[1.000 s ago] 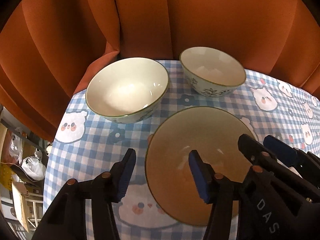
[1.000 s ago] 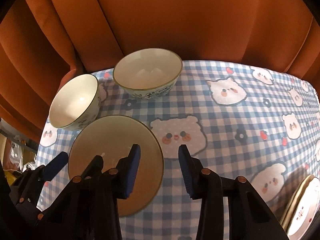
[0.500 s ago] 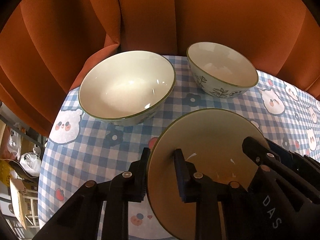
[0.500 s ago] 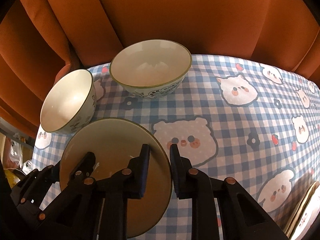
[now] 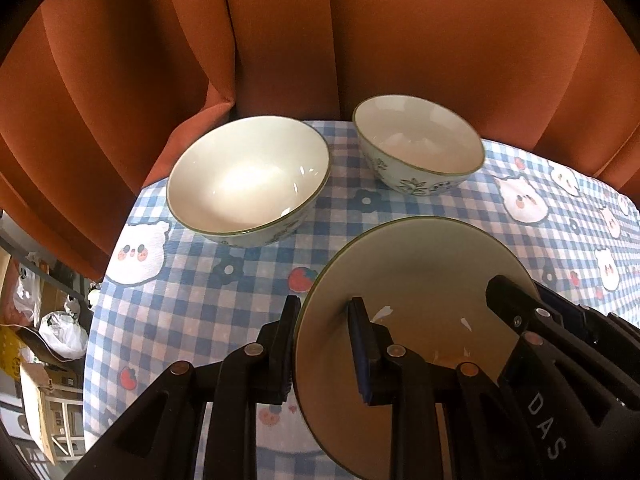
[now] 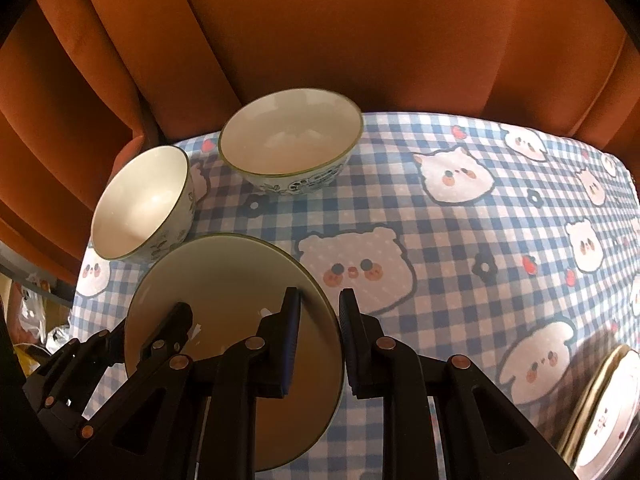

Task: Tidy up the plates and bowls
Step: 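Grasp the rim of the large white bowl with both grippers, then lift and carry the held bowl with both grippers toward the plate stack, then lower the bowl onto the table and open both grippers, then move both grippers toward the next white bowl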

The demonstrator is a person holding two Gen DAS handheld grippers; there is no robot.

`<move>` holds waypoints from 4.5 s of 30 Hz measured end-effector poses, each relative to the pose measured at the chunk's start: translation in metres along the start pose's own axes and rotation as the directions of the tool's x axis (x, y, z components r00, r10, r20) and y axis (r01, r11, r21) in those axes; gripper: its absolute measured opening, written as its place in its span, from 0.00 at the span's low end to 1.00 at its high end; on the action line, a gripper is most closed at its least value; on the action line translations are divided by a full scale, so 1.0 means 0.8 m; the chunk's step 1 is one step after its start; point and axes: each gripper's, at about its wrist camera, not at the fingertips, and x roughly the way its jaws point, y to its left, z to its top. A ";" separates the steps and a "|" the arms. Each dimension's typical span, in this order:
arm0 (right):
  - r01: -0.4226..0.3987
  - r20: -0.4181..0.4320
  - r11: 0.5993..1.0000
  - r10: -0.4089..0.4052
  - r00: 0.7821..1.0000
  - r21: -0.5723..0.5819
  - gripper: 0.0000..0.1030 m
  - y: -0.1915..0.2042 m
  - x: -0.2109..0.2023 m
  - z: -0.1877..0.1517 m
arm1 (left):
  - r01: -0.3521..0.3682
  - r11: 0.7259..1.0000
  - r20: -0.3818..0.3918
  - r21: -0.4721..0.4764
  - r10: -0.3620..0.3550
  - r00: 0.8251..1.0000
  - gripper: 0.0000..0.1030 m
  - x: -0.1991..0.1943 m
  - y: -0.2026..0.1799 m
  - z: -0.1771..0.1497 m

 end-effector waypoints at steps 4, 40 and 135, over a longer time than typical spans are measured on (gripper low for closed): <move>0.002 0.010 1.000 -0.002 1.000 0.009 0.23 -0.004 -0.019 -0.004 | 0.007 1.000 0.015 0.004 -0.007 1.000 0.22 -0.018 -0.005 -0.004; -0.008 0.092 1.000 0.008 0.996 0.002 0.23 -0.114 -0.158 -0.118 | 0.012 1.000 0.094 0.027 -0.014 0.995 0.22 -0.138 -0.108 -0.127; -0.001 0.146 0.996 0.014 0.989 -0.089 0.66 0.045 -0.137 -0.057 | 0.131 0.989 0.138 0.066 -0.139 0.981 0.75 -0.109 0.064 -0.047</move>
